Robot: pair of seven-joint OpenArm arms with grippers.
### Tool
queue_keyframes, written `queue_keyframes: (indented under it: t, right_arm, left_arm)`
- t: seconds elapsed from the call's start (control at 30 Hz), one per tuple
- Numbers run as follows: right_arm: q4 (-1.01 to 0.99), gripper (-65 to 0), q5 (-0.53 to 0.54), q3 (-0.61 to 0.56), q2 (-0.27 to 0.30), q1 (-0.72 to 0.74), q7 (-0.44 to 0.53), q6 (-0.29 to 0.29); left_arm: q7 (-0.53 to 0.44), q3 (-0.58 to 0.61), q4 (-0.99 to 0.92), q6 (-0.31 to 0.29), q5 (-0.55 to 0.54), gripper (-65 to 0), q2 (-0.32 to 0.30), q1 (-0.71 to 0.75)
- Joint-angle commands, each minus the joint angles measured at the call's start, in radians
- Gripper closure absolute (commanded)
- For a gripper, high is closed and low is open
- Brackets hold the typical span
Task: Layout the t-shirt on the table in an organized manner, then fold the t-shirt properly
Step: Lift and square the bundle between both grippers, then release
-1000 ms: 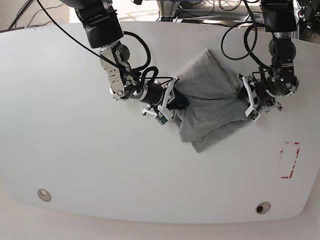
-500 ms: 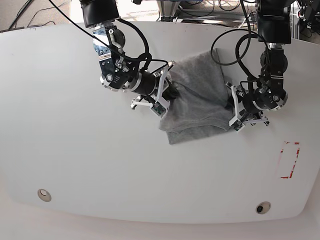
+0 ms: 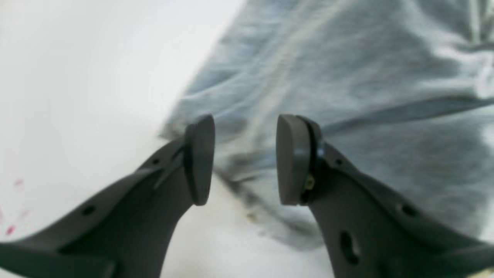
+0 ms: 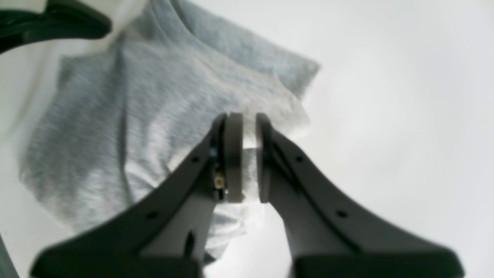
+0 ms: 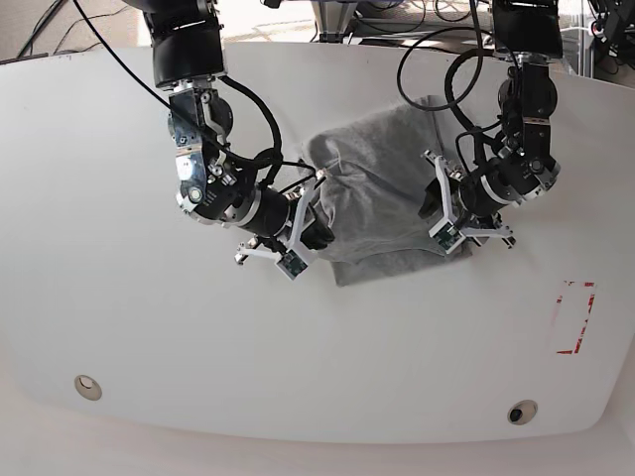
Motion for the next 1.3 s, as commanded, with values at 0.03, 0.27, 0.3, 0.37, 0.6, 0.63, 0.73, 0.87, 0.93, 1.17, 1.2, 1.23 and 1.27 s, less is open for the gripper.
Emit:
queue_keyframes:
  t: [0.03,0.27,0.3,0.37,0.6,0.63,0.73,0.87,0.93,1.17,1.2,1.23,1.27]
  right_arm:
    - [-0.128,-5.9,0.02,-0.001,0.005,0.037,0.146,0.007]
    - [-0.326,-5.9,0.023,-0.002,-0.002,0.075,0.258,0.007]
    - [-0.353,-5.9,0.023,-0.004,-0.002,0.084,0.274,0.007]
    - [-0.396,-5.9,0.023,-0.004,-0.01,0.095,0.308,0.007]
    - [-0.479,-5.9,0.019,-0.004,-0.03,0.126,0.382,0.001]
    - [-0.477,-5.9,0.019,-0.004,-0.03,0.129,0.382,-0.001]
    - [-0.458,-5.9,0.023,-0.004,-0.032,0.129,0.377,-0.003]
    - [-0.434,-5.9,0.02,-0.004,-0.044,0.101,0.35,-0.016]
    - [-0.421,-5.9,0.019,-0.004,-0.05,0.081,0.347,-0.038]
    - [-0.329,-5.9,0.019,-0.004,-0.052,-0.02,0.343,-0.087]
    - [-0.312,-5.9,0.02,-0.004,-0.053,-0.04,0.342,-0.095]
    - [-0.303,-5.9,0.02,-0.004,-0.053,-0.054,0.342,-0.099]
    - [-0.29,-5.9,0.02,-0.004,-0.053,-0.071,0.343,-0.104]
  left_arm:
    - [-0.02,-0.002,0.018,0.006,-0.003,-23.9,0.022,0.03]
    - [-0.023,-0.002,0.005,0.006,-0.002,-23.9,0.041,0.112]
    - [-0.023,-0.001,-0.005,0.006,-0.002,-23.9,0.039,0.122]
    - [-0.025,-0.001,-0.026,0.006,-0.002,-23.9,0.036,0.135]
    - [-0.028,0.015,-0.115,0.006,-0.003,-23.9,-0.042,0.135]
    - [-0.028,0.022,-0.127,0.006,-0.005,-23.9,-0.065,0.133]
    - [-0.048,0.045,-0.144,0.006,-0.009,-23.9,-0.124,0.127]
    - [-0.094,0.075,-0.152,0.006,-0.009,-23.9,-0.18,0.104]
    - [-0.114,0.084,-0.153,0.006,-0.009,-23.9,-0.213,0.098]
    - [-0.149,0.085,-0.152,0.006,-0.011,-23.9,-0.265,0.098]
    - [-0.152,0.085,-0.15,0.006,-0.011,-23.9,-0.271,0.098]
    - [-0.152,0.085,-0.15,0.006,-0.011,-23.9,-0.272,0.098]
    - [-0.152,0.082,-0.149,0.006,-0.011,-23.9,-0.277,0.098]
